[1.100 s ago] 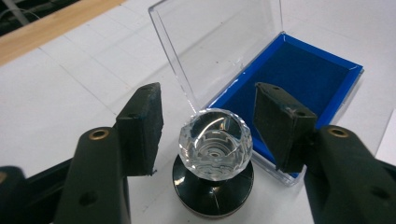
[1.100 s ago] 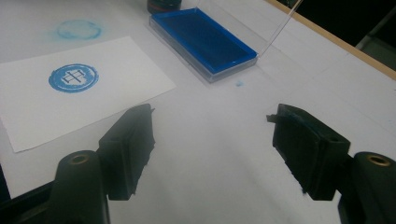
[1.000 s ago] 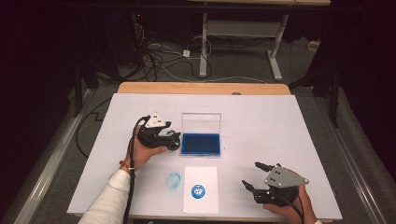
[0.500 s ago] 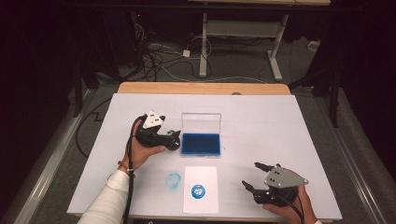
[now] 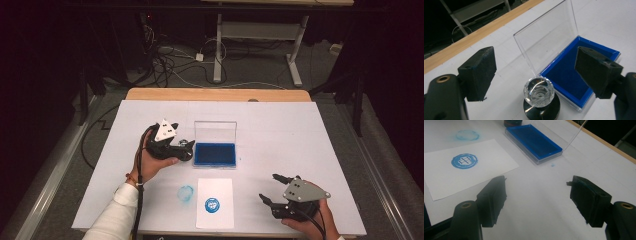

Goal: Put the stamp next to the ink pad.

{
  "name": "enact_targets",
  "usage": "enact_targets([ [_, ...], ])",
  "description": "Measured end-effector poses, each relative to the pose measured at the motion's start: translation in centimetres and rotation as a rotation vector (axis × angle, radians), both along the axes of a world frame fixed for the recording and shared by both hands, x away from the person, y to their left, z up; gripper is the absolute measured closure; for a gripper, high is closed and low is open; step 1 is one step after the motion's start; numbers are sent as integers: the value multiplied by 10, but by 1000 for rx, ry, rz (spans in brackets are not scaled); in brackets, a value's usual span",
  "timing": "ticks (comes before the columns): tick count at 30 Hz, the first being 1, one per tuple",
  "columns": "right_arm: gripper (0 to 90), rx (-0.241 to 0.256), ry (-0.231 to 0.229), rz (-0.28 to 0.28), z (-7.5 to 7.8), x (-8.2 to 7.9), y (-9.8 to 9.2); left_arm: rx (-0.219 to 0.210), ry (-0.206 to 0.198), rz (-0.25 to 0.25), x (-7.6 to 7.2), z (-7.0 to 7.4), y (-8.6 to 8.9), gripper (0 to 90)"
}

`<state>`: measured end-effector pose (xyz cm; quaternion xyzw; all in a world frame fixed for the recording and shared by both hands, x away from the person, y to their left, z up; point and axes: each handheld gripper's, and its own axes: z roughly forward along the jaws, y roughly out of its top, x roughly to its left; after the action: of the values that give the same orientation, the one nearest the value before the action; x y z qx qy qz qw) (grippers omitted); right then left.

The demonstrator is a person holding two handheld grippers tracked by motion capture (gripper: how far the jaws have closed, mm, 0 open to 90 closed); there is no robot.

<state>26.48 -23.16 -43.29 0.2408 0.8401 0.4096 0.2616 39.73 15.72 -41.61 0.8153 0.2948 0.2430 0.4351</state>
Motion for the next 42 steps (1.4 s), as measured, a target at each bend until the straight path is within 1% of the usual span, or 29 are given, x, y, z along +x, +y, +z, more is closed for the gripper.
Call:
enact_targets([
  [2, 290, -1, 0, 0, 0, 0, 0, 8, -8, -3, -2, 1, -1, 173],
  [6, 290, 0, 1, -1, 0, 0, 1, 9, -21, -10, -6, 4, -2, 173],
  [8, 289, 1, 3, 4, 0, 0, 1, 8, -22, -22, -8, 6, -3, 173],
  [11, 289, 2, 3, 2, 0, 0, 1, 10, -36, -37, -13, 10, -4, 173],
  [12, 290, 2, 2, 2, 0, 0, 1, 13, -49, -41, -14, 11, -5, 173],
  [13, 289, 2, 2, 1, 0, 0, 1, 15, -51, -45, -16, 12, -5, 173],
  [14, 290, 2, 2, 0, 0, -1, 1, 14, -44, -52, -17, 13, -6, 173],
  [16, 290, 0, 1, 0, 0, 0, 1, 16, -59, -59, -20, 15, -7, 173],
  [18, 291, 1, 0, -1, 0, 0, 0, 22, -58, -68, -23, 16, -8, 173],
  [19, 291, 1, -1, -2, 0, 0, 0, 28, -71, -71, -24, 17, -8, 173],
  [20, 291, 1, -3, -2, 1, -1, 0, 30, -75, -74, -25, 18, -9, 173],
  [21, 292, 3, -2, -3, 1, -1, 0, 24, -63, -83, -27, 18, -9, 173],
  [23, 291, 2, -3, -3, 1, -1, 0, 30, -60, -92, -29, 19, -9, 173],
  [27, 291, 7, -3, -3, 1, -1, -1, 27, -67, -95, -32, 21, -9, 173],
  [28, 291, 13, -3, 0, 2, -1, -1, 30, -77, -95, -33, 22, -10, 173],
  [29, 291, 17, -1, -1, 2, -1, -2, 29, -71, -98, -34, 22, -10, 173],
  [30, 291, 19, -1, -2, 2, -1, -2, 39, -83, -98, -35, 22, -11, 173],
  [31, 291, 19, -3, -5, 2, -1, -2, 34, -76, -104, -37, 22, -12, 173],
  [32, 291, 20, -3, -7, 3, -1, -2, 36, -87, -107, -38, 23, -12, 173],
  [33, 291, 21, -5, -6, 3, -1, -3, 39, -84, -110, -39, 23, -13, 173],
  [37, 291, 21, -8, -8, 3, -1, -3, 51, -97, -120, -43, 24, -15, 173],
  [42, 291, 25, -11, -11, 4, -1, -4, 51, -119, -136, -48, 26, -16, 173],
])
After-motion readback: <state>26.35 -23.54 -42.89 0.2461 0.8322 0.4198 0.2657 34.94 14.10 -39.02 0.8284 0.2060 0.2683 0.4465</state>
